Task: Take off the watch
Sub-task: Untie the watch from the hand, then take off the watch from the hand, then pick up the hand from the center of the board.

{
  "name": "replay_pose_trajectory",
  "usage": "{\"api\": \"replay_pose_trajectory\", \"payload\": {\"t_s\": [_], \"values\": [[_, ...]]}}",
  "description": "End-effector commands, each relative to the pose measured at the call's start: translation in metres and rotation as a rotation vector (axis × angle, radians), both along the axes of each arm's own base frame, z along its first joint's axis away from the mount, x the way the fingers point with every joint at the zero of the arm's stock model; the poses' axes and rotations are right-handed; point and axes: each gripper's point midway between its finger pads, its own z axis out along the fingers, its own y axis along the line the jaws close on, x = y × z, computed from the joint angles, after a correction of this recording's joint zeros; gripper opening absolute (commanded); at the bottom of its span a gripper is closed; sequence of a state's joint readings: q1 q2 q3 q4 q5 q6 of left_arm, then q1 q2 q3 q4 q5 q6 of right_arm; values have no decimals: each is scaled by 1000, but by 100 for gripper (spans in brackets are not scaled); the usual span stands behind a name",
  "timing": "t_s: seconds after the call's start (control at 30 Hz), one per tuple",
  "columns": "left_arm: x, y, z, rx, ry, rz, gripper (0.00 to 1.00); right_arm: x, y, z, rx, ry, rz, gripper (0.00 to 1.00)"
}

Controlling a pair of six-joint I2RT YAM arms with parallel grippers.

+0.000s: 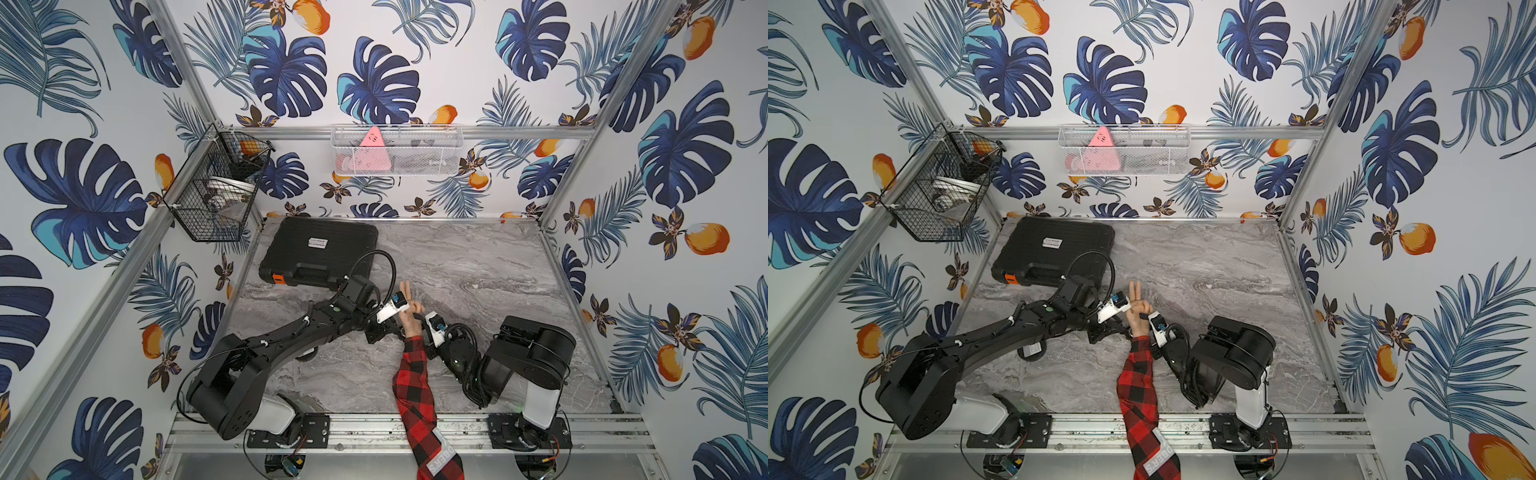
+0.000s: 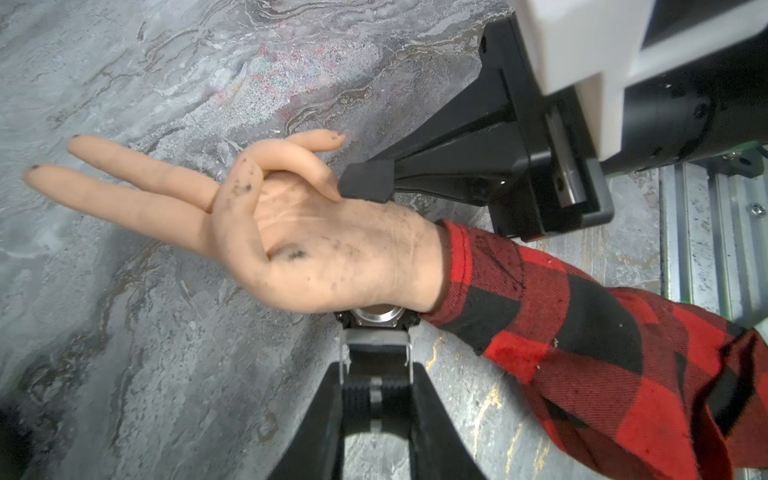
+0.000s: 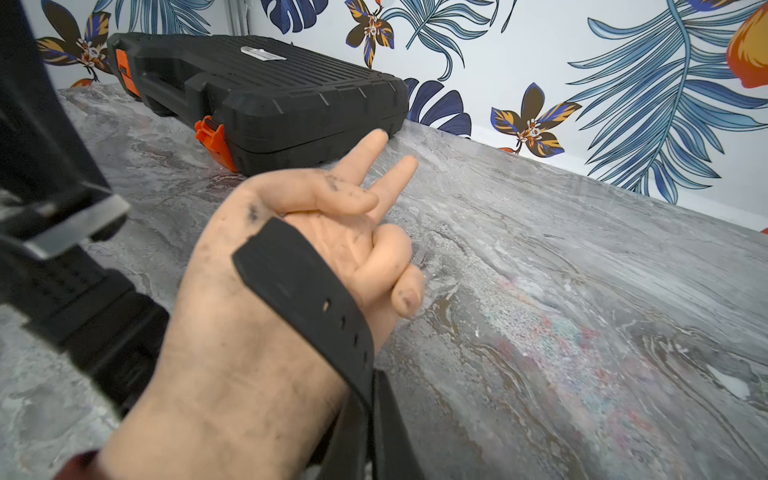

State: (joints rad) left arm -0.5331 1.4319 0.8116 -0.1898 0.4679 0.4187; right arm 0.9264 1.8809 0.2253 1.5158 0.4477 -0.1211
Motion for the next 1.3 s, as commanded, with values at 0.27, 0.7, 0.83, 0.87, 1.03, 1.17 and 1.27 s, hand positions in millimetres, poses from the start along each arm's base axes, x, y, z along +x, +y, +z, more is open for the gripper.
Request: {"api": "replay_pose_trajectory", "payload": {"t_s": [0.27,0.7,0.83,0.87,1.03,1.17,1.27], "values": [[20,1,20,-92,39,208,55,4,0,39,71,-32,-23,52],[36,36,6,-51,429,829,61,3,-8,74,157,314,-174,70],[31,27,6,-116,534,875,66,-4,-7,78,200,476,-231,73],[30,26,6,-131,550,883,66,-7,-7,77,210,530,-251,74],[24,24,3,-127,590,895,65,-28,4,68,190,715,-228,76],[17,18,-5,-138,637,887,64,-45,17,56,212,830,-190,80],[13,9,-10,-163,668,872,63,-55,29,45,191,890,-171,82]]}}
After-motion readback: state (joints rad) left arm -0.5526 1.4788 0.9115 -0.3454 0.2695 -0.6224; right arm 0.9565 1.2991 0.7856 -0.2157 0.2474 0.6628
